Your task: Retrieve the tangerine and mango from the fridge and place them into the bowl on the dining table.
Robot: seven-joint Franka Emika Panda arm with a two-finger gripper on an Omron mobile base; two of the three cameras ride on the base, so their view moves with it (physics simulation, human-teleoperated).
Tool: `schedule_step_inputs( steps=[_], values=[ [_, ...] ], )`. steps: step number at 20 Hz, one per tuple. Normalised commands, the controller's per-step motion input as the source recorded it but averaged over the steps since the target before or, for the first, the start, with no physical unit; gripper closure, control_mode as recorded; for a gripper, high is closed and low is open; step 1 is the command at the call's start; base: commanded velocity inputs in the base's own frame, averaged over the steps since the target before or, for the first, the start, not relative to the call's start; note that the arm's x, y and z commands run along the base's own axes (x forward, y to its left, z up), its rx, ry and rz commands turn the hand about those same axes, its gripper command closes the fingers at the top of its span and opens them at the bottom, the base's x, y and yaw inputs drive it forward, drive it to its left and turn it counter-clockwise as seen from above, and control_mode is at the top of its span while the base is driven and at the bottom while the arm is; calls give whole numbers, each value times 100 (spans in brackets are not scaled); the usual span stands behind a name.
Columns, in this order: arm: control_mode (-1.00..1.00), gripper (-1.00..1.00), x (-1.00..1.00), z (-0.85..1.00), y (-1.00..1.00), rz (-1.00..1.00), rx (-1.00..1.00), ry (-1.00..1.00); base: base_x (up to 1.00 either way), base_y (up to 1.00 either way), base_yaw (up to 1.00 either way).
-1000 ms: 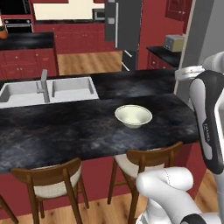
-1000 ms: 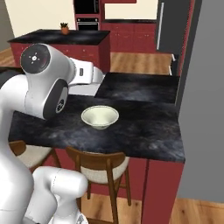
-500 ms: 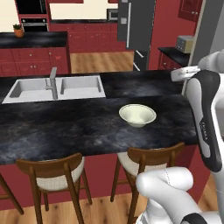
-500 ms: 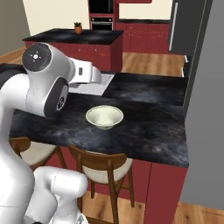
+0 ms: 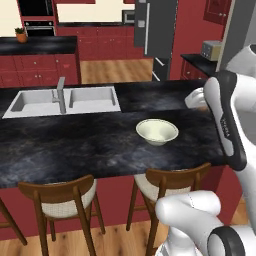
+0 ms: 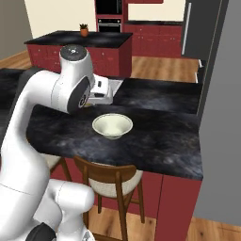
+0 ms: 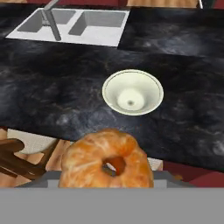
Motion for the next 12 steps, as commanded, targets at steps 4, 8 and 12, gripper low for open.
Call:
schedule_step_inputs(
  steps=[4, 8, 12],
  values=[
    [-100, 100, 34, -42, 24, 5, 0, 41, 0, 0, 0],
    [-100, 100, 38, -52, 15, 6, 0, 15, 0, 0, 0],
    [-100, 100, 30, -44, 3, 2, 0, 1, 0, 0, 0]
  ],
)
